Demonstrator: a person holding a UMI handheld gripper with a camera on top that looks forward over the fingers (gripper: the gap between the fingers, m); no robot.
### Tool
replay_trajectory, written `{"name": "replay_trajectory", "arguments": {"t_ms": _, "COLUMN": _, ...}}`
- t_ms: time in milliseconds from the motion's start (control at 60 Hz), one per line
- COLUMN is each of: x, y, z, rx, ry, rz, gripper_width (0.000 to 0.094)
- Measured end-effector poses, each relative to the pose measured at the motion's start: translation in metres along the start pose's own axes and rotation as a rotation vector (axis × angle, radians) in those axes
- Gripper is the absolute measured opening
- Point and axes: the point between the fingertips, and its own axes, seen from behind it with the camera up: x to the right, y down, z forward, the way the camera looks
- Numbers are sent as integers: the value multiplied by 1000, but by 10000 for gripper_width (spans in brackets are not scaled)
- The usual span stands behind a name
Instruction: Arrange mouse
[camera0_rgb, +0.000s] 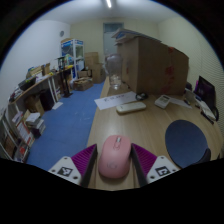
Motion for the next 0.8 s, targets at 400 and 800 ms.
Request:
{"name": "replay_trajectory", "arguments": {"t_ms": 400, "x": -8, "y": -4, "z": -19, "rx": -132, "ry": -105, "rz": -18, "gripper_width": 327}}
{"name": "replay_trajectory", "arguments": {"t_ms": 800, "x": 216, "y": -202, "z": -96, "rx": 247, "ry": -35, "rz": -90, "gripper_width": 326}}
